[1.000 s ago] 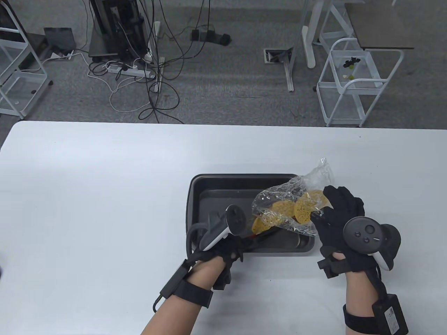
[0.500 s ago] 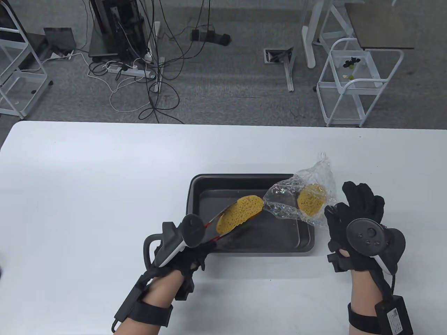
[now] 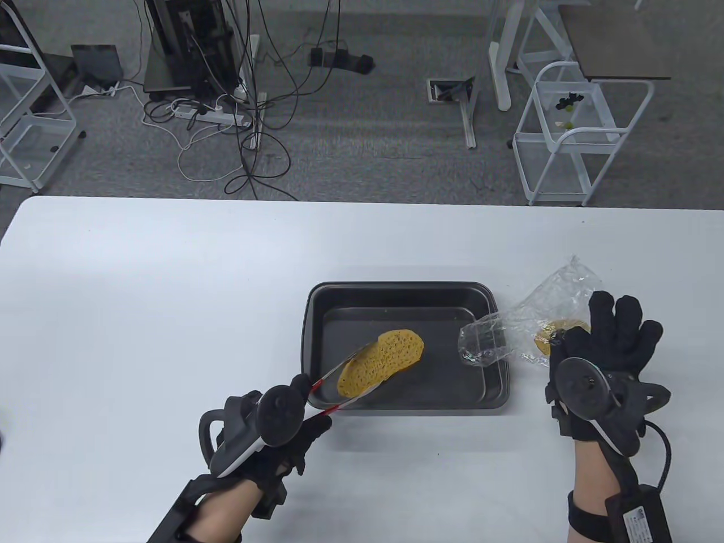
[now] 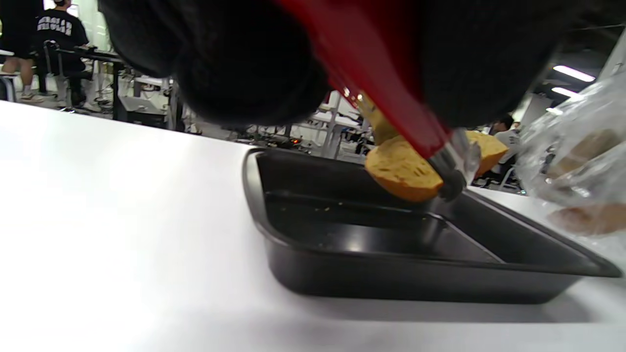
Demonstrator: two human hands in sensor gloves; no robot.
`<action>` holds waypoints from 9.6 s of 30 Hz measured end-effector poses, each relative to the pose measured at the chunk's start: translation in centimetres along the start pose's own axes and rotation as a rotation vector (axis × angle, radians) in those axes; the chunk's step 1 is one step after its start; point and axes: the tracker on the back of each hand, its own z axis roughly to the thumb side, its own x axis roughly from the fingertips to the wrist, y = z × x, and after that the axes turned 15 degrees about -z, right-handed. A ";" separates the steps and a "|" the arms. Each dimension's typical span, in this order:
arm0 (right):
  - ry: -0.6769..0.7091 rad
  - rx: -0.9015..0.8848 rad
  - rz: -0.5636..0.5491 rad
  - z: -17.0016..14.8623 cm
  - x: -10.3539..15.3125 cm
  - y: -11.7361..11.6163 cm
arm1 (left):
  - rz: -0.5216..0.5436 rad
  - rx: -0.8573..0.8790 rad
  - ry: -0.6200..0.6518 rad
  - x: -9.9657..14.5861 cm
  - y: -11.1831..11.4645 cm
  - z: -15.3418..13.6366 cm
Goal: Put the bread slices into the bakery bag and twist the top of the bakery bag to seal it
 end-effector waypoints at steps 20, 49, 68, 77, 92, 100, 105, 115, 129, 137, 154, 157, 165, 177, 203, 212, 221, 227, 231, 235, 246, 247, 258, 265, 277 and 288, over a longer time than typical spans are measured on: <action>0.247 0.090 0.274 4.4 1.3 -1.9 | -0.008 -0.083 0.099 0.8 0.8 4.5; 0.382 -0.113 0.291 7.1 2.0 -0.1 | -0.457 0.479 0.167 -8.5 2.2 6.8; 0.397 -0.572 0.404 6.9 1.6 0.9 | -0.077 0.119 0.221 -7.5 2.6 13.3; 0.423 -0.796 0.530 6.7 1.5 0.4 | 0.010 -0.160 0.253 -7.4 2.1 15.4; 0.398 -0.766 0.586 5.9 1.2 -0.2 | -0.415 0.279 0.215 -11.7 2.2 13.1; 0.338 -0.669 0.505 4.6 0.7 -0.1 | -0.389 0.224 0.208 -9.7 0.4 11.5; 0.319 -0.635 0.479 4.2 0.6 0.0 | -0.346 0.190 0.195 -7.6 -0.2 9.7; 0.294 -0.584 0.458 3.8 0.6 0.0 | -0.240 0.162 0.185 -2.3 -1.2 4.6; 0.269 -0.581 0.446 3.2 0.3 -0.1 | -0.047 0.024 0.004 0.5 -2.8 -3.7; 0.254 -0.594 0.451 2.6 0.1 -0.3 | -0.096 -0.135 0.039 -5.2 -4.0 -3.7; 0.232 -0.593 0.454 2.1 0.0 -0.4 | -0.388 -0.065 0.046 -17.1 -2.0 -3.8; 0.232 -0.599 0.458 2.1 -0.1 -0.6 | -0.430 -0.043 0.032 -17.9 -1.4 -4.1; 0.240 -0.596 0.470 2.3 -0.1 -1.0 | -0.491 -0.091 -0.044 -19.1 -0.4 -4.5; 0.239 -0.592 0.457 2.5 0.1 -1.0 | -0.390 -0.147 -0.123 -18.1 -1.3 -4.0; 0.087 -0.523 0.244 4.1 0.7 1.8 | 0.185 -0.191 0.352 -5.3 2.2 17.4; 0.043 -0.616 0.348 2.6 0.4 2.6 | 0.200 -0.177 0.347 -4.1 -0.5 17.4; 0.070 -1.004 0.231 -0.8 -0.3 5.6 | 0.199 -0.403 0.322 -2.3 -7.7 16.4; 0.203 -0.991 0.135 -1.6 -0.4 7.8 | 0.230 -0.559 0.361 1.1 -10.0 16.5; 0.381 -0.900 0.101 0.6 -0.1 9.0 | 0.280 -0.611 0.388 3.0 -9.9 16.3; 0.528 -0.769 0.132 3.3 0.7 10.1 | 0.305 -0.635 0.406 4.0 -9.2 16.3; 0.466 -0.316 0.031 5.3 1.7 11.3 | 0.366 -0.629 0.295 5.5 -9.2 13.4; 0.439 -0.305 0.046 4.8 1.5 11.3 | 0.354 -0.604 0.256 5.3 -9.3 12.5; 0.500 -0.430 0.089 6.6 2.0 11.3 | 0.330 0.167 0.365 3.2 -4.6 2.5; 0.545 -0.432 -0.003 7.4 2.6 11.5 | 0.015 0.419 0.501 -2.3 3.4 0.3; 0.548 -0.547 -0.168 7.3 4.2 12.1 | 0.036 0.670 0.586 -3.9 7.1 2.6; 0.085 -0.803 -0.082 3.1 6.0 7.4 | 0.111 0.843 0.555 -2.5 7.5 1.0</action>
